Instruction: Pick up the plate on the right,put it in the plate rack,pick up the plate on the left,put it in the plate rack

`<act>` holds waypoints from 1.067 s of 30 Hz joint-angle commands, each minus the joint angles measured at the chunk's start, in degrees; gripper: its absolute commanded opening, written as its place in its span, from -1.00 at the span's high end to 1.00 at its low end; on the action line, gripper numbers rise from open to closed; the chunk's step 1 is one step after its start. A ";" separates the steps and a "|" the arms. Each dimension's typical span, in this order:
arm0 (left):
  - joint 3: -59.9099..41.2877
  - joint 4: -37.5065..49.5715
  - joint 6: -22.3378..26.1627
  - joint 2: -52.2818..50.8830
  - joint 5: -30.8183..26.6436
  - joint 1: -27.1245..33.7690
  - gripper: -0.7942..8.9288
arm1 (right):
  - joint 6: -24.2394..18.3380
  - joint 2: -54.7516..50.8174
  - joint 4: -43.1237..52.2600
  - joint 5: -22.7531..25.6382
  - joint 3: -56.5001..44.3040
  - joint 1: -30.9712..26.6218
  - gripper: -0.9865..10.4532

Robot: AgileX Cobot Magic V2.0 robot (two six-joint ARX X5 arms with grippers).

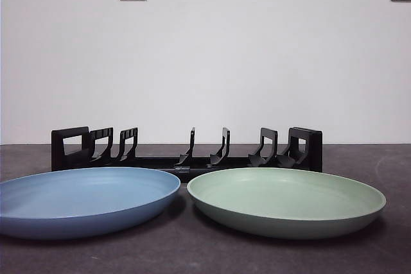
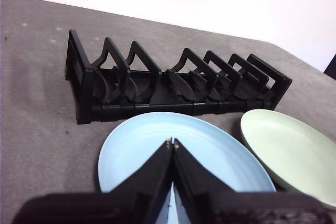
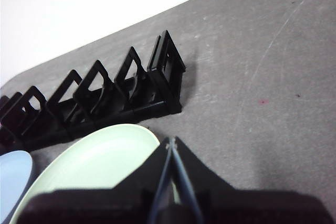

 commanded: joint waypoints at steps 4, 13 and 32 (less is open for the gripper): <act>0.81 2.47 -4.68 0.04 -1.29 0.15 0.85 | 1.38 2.82 0.33 -0.02 3.10 0.02 0.84; 10.32 -0.22 -3.08 10.69 -4.61 0.15 0.85 | -1.40 19.41 0.11 -0.11 15.45 0.00 0.84; 34.88 -2.67 1.53 49.29 6.60 -1.03 0.39 | -12.90 62.20 -15.10 -13.62 40.59 0.00 0.51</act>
